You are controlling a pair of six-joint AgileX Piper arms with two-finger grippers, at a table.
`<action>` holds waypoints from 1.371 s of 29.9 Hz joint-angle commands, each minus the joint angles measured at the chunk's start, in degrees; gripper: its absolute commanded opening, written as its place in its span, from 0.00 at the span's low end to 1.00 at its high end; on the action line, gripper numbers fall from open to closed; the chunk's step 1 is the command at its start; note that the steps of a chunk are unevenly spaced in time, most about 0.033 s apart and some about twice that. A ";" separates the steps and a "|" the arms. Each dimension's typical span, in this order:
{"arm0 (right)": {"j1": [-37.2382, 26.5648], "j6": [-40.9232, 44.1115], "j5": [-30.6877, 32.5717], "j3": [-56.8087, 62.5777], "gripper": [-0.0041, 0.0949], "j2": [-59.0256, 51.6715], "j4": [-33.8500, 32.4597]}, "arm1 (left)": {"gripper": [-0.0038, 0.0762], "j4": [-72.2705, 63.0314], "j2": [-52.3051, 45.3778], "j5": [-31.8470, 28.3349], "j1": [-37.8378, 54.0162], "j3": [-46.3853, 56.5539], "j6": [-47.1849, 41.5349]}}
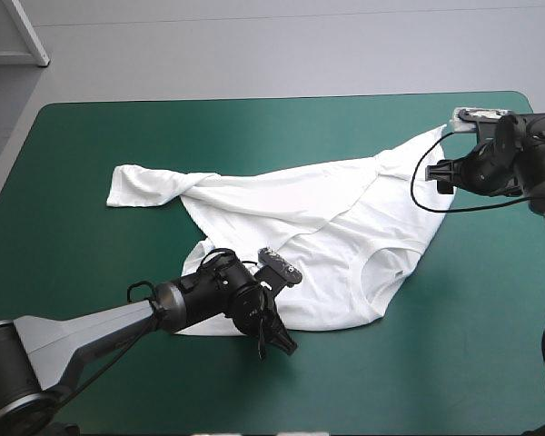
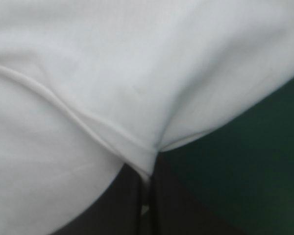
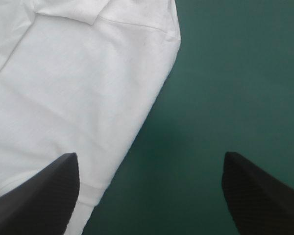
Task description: Fold the cloth
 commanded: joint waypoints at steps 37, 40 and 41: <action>0.01 -0.93 -6.16 -2.35 0.02 -0.16 6.05 | 0.04 17.88 -14.73 22.26 -1.11 -20.31 -14.82; 0.01 -1.14 -5.17 -5.51 0.02 -6.30 5.88 | 0.04 22.83 -16.69 26.71 -0.95 -28.53 -10.82; 0.01 -1.14 -5.01 -6.77 0.02 -8.51 5.88 | 0.04 23.51 -17.18 26.71 -0.95 -30.83 -9.76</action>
